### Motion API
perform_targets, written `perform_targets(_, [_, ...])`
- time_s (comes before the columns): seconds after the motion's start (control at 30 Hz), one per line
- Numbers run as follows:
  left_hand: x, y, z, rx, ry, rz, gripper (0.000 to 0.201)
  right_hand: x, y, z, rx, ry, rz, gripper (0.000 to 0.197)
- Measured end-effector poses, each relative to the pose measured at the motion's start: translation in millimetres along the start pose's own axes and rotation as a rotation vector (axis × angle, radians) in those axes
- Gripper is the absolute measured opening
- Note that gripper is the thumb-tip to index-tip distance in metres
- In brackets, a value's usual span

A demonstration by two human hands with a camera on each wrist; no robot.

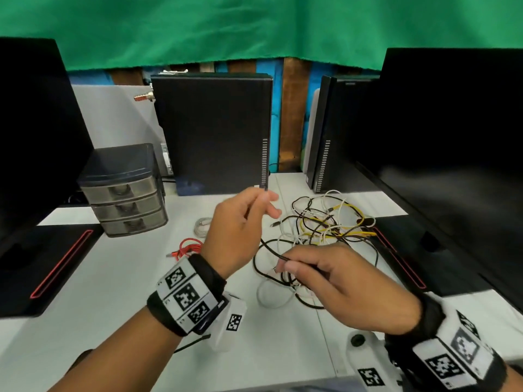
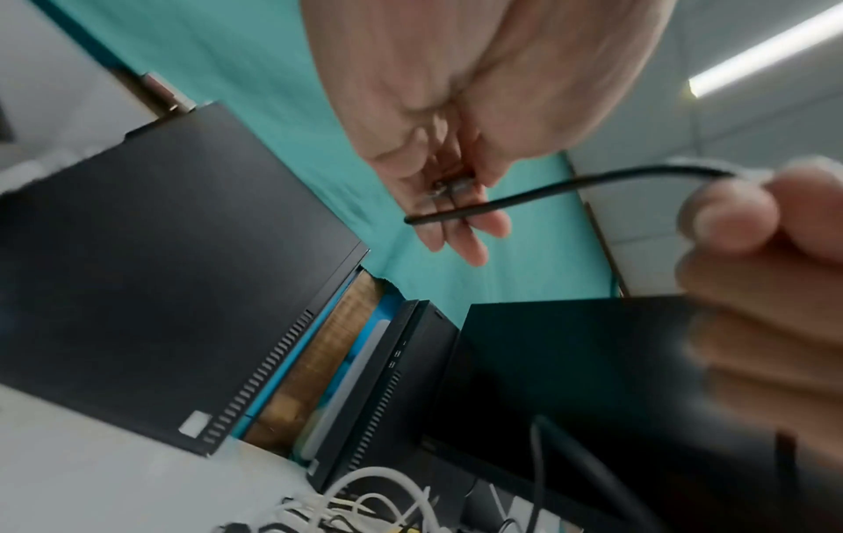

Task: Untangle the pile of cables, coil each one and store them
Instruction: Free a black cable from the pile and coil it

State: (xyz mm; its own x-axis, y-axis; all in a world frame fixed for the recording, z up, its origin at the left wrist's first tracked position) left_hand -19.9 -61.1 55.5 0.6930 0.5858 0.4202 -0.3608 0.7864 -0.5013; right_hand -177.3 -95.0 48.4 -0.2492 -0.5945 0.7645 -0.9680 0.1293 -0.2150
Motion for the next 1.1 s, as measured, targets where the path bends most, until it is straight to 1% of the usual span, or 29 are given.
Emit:
perform_targets(0.07, [-12, 5, 4, -0.028, -0.116, -0.114, 0.033, 14, 2, 0, 0.003, -0.02, 0.068, 0.025])
perform_targets(0.1, [-18, 9, 9, -0.026, -0.125, -0.176, 0.036, 25, 3, 3, 0.01, -0.025, 0.138, 0.023])
perform_targets(0.13, [-23, 12, 14, -0.017, -0.087, -0.243, 0.039, 37, 5, 5, 0.014, -0.027, 0.222, 0.021])
perform_targets(0.17, [-28, 16, 21, 0.0, 0.004, -0.31, 0.041, 50, 7, 9, 0.008, -0.031, 0.313, 0.019])
perform_targets(0.2, [-32, 19, 30, 0.025, 0.143, -0.371, 0.042, 62, 9, 15, -0.005, -0.064, 0.403, 0.017])
perform_targets(0.27, [-34, 24, 51, 0.076, 0.473, -0.438, 0.04, 76, 13, 28, -0.019, -0.213, 0.533, 0.012])
perform_targets(0.3, [-32, 25, 59, 0.084, 0.62, -0.442, 0.037, 76, 13, 35, -0.035, -0.285, 0.55, 0.014])
perform_targets(0.37, [-26, 23, 69, 0.059, 0.836, -0.41, 0.029, 62, 9, 49, -0.098, -0.341, 0.5, 0.02])
perform_targets(0.4, [-21, 21, 70, 0.036, 0.895, -0.371, 0.026, 49, 5, 52, -0.124, -0.336, 0.442, 0.02])
perform_targets(0.47, [-10, 15, 65, 0.019, 0.94, -0.241, 0.025, 15, -3, 48, -0.145, -0.352, 0.269, 0.021])
perform_targets(0.53, [-1, 10, 53, 0.06, 0.889, -0.099, 0.023, -14, -6, 35, -0.147, -0.365, 0.091, 0.023])
perform_targets(0.57, [4, 8, 46, 0.08, 0.803, -0.038, 0.024, -21, -6, 28, -0.145, -0.347, 0.042, 0.023])
perform_targets(0.63, [12, 6, 34, 0.076, 0.514, 0.047, 0.026, -17, -4, 18, -0.14, -0.283, 0.019, 0.024])
perform_targets(0.7, [15, 6, 31, 0.003, 0.24, 0.078, 0.024, -4, -1, 8, -0.12, -0.184, 0.014, 0.023])
perform_targets(0.73, [13, 7, 31, -0.045, 0.128, 0.07, 0.023, 0, 0, 4, -0.104, -0.147, -0.005, 0.023])
perform_targets(0.77, [9, 8, 33, -0.098, 0.004, 0.036, 0.023, 3, 1, 0, -0.084, -0.111, -0.025, 0.024])
perform_targets(0.83, [-6, 11, 33, -0.175, -0.254, -0.107, 0.028, 13, 4, -5, -0.065, -0.037, -0.005, 0.027])
perform_targets(0.87, [-13, 13, 30, -0.172, -0.336, -0.196, 0.031, 22, 5, -4, -0.062, -0.006, 0.053, 0.025])
perform_targets(0.9, [-18, 13, 25, -0.146, -0.365, -0.277, 0.035, 34, 8, -1, -0.059, 0.01, 0.133, 0.023])
perform_targets(0.93, [-20, 14, 22, -0.11, -0.327, -0.346, 0.037, 46, 10, 3, -0.062, 0.014, 0.218, 0.02])
perform_targets(0.97, [-22, 15, 21, -0.066, -0.225, -0.408, 0.038, 57, 13, 8, -0.069, 0.007, 0.3, 0.017])
perform_targets(1.03, [-27, 17, 27, 0.02, 0.085, -0.529, 0.039, 73, 18, 21, -0.08, -0.035, 0.439, 0.012])
perform_targets(1.1, [-28, 22, 44, 0.057, 0.373, -0.618, 0.036, 78, 18, 36, -0.093, -0.065, 0.52, 0.015])
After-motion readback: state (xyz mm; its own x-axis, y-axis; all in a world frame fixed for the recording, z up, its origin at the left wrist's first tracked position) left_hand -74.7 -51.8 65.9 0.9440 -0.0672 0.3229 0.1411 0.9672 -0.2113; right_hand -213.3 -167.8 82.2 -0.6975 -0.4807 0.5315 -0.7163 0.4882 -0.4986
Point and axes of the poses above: each hand's wrist, its own y-axis away from the middle knuckle, its own x-axis out of the back of the hand, z = x × y, the point moved 7 cm from there along -y, towards the middle knuckle, and after that the axes turned 8 degrees about -z, right-handed, at the moved point
